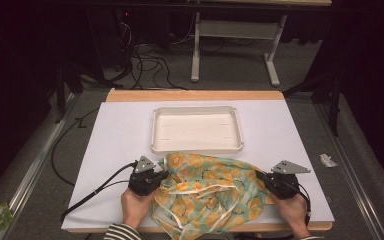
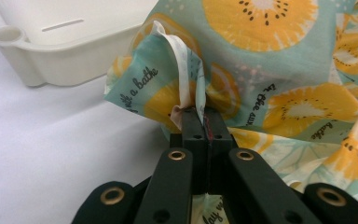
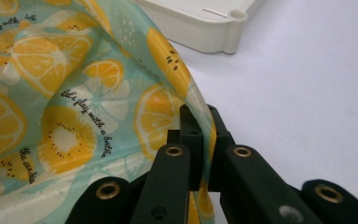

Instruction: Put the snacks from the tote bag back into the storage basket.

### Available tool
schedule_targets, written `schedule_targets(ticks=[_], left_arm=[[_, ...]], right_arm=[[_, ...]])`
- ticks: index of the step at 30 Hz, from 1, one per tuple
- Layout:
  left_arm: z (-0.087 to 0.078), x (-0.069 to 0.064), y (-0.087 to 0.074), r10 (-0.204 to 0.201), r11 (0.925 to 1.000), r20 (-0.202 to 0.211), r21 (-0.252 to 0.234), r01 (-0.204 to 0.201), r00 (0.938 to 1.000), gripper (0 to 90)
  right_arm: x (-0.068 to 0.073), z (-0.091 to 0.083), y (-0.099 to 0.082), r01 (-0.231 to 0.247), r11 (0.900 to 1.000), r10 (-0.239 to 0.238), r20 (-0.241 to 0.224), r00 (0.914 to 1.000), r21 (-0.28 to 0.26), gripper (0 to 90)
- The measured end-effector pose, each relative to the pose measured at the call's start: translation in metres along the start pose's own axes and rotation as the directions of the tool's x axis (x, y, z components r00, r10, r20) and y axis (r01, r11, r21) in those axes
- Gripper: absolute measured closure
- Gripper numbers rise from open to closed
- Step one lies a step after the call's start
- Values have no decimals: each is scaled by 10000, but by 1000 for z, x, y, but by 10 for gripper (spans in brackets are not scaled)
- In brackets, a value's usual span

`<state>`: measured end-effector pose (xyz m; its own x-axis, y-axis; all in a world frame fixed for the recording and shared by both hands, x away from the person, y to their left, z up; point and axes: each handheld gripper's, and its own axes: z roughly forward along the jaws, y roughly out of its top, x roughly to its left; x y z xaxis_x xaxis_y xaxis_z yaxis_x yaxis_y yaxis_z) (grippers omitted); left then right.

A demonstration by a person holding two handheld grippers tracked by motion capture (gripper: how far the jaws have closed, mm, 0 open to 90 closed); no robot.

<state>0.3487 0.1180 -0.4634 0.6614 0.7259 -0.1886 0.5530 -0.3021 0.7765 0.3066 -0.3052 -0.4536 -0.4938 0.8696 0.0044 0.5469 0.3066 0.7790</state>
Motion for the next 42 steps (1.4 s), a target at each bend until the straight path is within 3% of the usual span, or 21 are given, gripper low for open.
schedule_targets(ticks=[9,12,13,23,31,33,35,36,37,38,41,42], left_arm=[[0,-2,2,-18,9996,79,-281,20,10000,900],[3,-10,6,468,9988,-10,-124,-468,9989,900],[4,-11,7,396,9990,208,-228,-391,9990,900],[5,-15,7,447,9987,155,-241,-443,9989,897],[4,-13,7,551,9982,25,-242,-550,9985,888],[3,-12,7,576,9980,14,-264,-575,9983,878],[2,-12,8,572,9980,-7,-268,-572,9984,841],[1,-11,8,587,9979,-47,-284,-588,9983,802],[1,-11,8,587,9979,-47,-284,-588,9983,779],[-1,-12,8,654,9975,-82,-269,-656,9978,747],[-2,-12,8,647,9974,-115,-303,-650,9978,670],[-4,-12,8,612,9976,-203,-301,-618,9979,598]], right_arm=[[-7,-3,-3,-96,10000,96,160,9998,7,900],[-9,-4,-3,-237,9997,237,245,9994,6,900],[-10,-5,-4,-228,9997,228,284,9993,11,900],[-21,-7,-5,-501,9987,501,633,9967,-12,900],[-19,-2,-7,-681,9976,674,621,9958,81,900],[-18,-1,-6,-635,9979,628,643,9960,89,876],[-17,-2,-4,-649,9979,646,631,9959,25,792],[-16,-4,-2,-758,9971,762,636,9951,-84,710],[-16,-4,-2,-758,9971,762,636,9951,-84,710],[-14,-8,1,-804,9963,821,641,9946,-290,618],[-12,-13,4,-784,9958,811,584,9950,-466,543],[-9,-18,7,-695,9958,731,618,9954,-591,497]])
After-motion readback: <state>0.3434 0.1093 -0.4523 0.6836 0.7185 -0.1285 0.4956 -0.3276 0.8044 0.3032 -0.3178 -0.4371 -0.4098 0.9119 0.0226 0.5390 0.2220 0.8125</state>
